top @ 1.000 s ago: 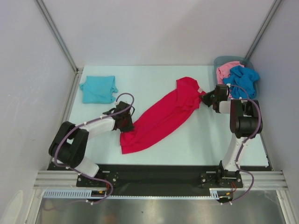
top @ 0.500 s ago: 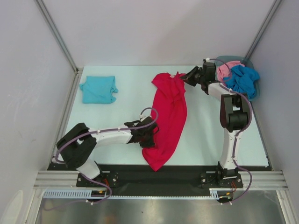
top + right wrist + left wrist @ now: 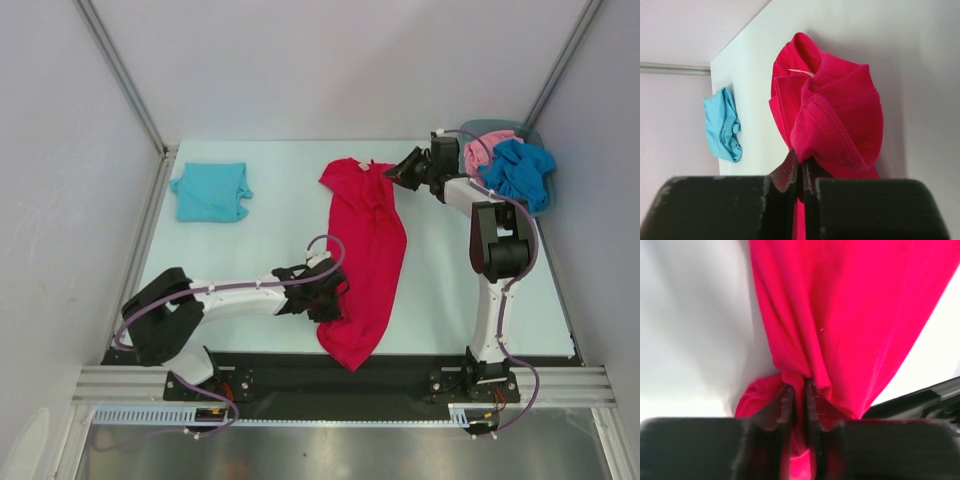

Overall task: Fold and stack the t-shirts
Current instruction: Fold the tshirt

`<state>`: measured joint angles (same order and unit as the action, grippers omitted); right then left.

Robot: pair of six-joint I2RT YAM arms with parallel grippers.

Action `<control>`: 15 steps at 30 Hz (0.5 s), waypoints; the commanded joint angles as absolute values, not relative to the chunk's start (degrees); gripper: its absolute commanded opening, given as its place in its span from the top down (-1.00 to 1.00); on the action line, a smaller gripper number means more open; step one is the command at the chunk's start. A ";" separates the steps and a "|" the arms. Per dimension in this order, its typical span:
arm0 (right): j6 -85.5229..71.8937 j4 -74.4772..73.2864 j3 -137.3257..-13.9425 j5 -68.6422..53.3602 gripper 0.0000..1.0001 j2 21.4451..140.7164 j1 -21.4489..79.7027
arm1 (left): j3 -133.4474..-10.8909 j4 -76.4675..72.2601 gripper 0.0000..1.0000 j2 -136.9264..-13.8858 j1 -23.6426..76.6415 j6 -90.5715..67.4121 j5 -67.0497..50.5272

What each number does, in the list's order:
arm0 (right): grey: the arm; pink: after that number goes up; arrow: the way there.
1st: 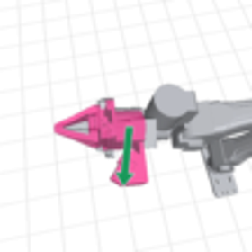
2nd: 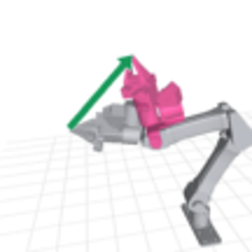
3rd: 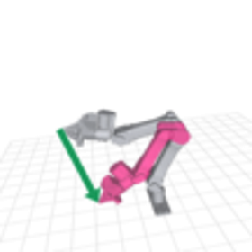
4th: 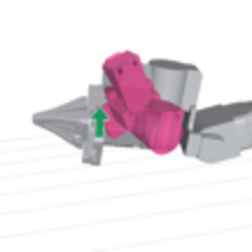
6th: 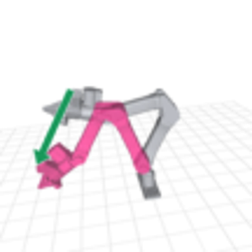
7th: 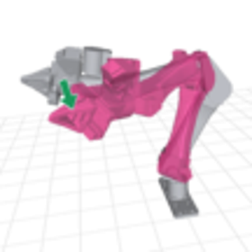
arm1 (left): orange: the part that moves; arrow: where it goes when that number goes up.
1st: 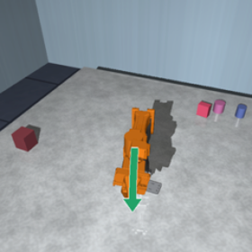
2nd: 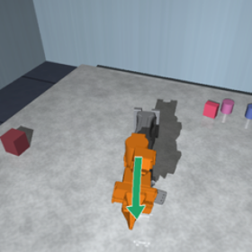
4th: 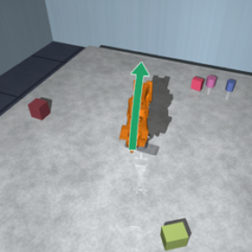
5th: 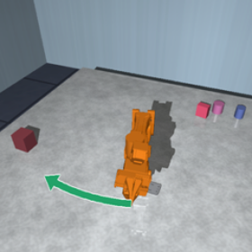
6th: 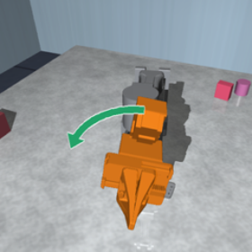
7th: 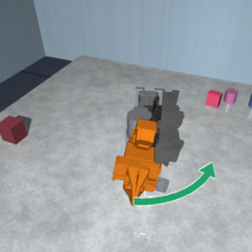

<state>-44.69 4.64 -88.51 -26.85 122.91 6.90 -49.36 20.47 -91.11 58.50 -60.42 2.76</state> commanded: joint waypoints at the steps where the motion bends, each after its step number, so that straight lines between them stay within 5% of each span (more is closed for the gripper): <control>1: -42.89 5.27 -89.92 -26.46 0.88 119.80 6.94 | -47.73 20.04 0.41 -85.26 59.06 -62.67 5.97; 4: -41.93 6.15 -88.77 -24.79 0.59 117.78 7.65 | -47.46 21.09 -0.17 -84.38 59.06 -61.61 7.11; 7: -41.49 8.00 -86.14 -22.42 0.36 114.98 7.56 | -45.71 21.36 -0.41 -82.71 59.06 -62.05 8.69; 15: -38.41 3.53 -82.36 -10.30 0.10 105.92 7.47 | -42.28 22.32 -0.47 -77.53 58.97 -61.00 12.65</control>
